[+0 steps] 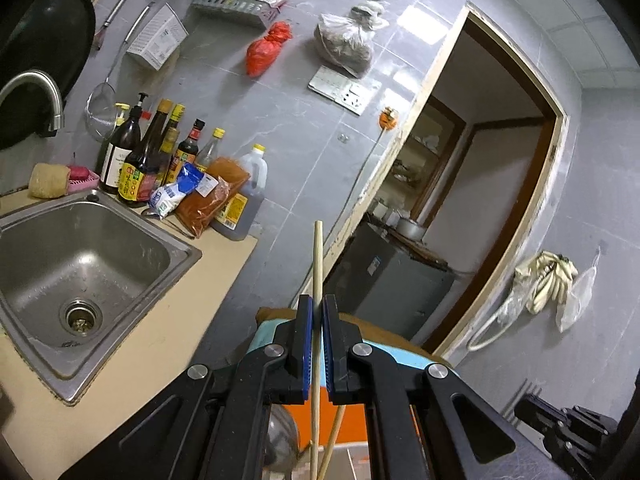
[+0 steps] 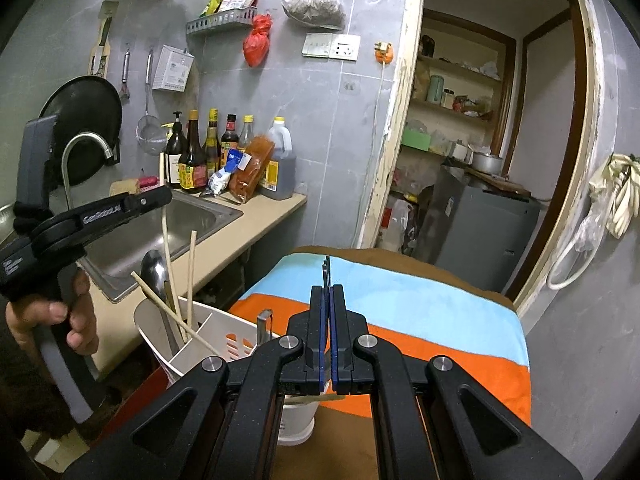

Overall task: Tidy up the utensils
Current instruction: 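Lift the chopstick and fork and carry both over the white caddy, then open both tools to drop the chopstick and fork into the caddy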

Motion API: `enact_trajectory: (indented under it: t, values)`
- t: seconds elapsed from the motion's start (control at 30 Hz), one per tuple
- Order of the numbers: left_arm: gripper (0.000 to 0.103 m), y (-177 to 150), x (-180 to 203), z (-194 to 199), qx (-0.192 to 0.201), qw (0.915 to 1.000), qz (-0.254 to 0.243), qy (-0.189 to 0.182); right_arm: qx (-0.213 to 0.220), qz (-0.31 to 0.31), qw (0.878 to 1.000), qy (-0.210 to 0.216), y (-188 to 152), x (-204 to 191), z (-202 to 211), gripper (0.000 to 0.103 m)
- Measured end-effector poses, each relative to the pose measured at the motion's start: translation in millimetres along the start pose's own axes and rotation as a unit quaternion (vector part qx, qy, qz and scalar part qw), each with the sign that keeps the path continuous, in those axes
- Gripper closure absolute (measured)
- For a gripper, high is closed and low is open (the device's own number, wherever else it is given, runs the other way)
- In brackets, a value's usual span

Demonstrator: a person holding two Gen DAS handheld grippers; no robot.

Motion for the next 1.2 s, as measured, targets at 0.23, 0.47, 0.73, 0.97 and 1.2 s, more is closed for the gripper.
enact_trajectory:
  t: [0.23, 0.47, 0.73, 0.97, 1.2]
  values:
    - [0.053, -9, 1, 7, -0.036, 0.9993, -0.002, -0.013, -0.016, -0.032, 0.999, 0.013, -8, 5, -2, 0.1]
    - [0.046, -14, 9, 19, -0.05, 0.9985, -0.022, -0.002, -0.002, -0.055, 0.998, 0.009, -11, 13, 12, 0.099]
    - [0.031, -19, 30, 38, -0.048, 0.9959, -0.07, 0.032, 0.012, -0.094, 0.996, -0.005, -22, 35, 31, 0.099]
    - [0.021, -35, 59, 53, -0.055, 0.9922, -0.106, 0.036, 0.018, -0.116, 0.993, -0.011, -39, 51, 48, 0.097]
    - [0.014, -57, 92, 65, -0.064, 0.9887, -0.132, 0.029, 0.046, -0.14, 0.989, -0.014, -62, 76, 78, 0.06]
Point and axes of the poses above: each gripper's, at about its wrist camera, not at the fingertips, and z roughly against the way its jaws point, x to its right, y to its top, the point moved 6 cm from there along -z, roughly the way its jaws point, and after that the axes turned 13 degrees about -x, right-handed, at the moved point
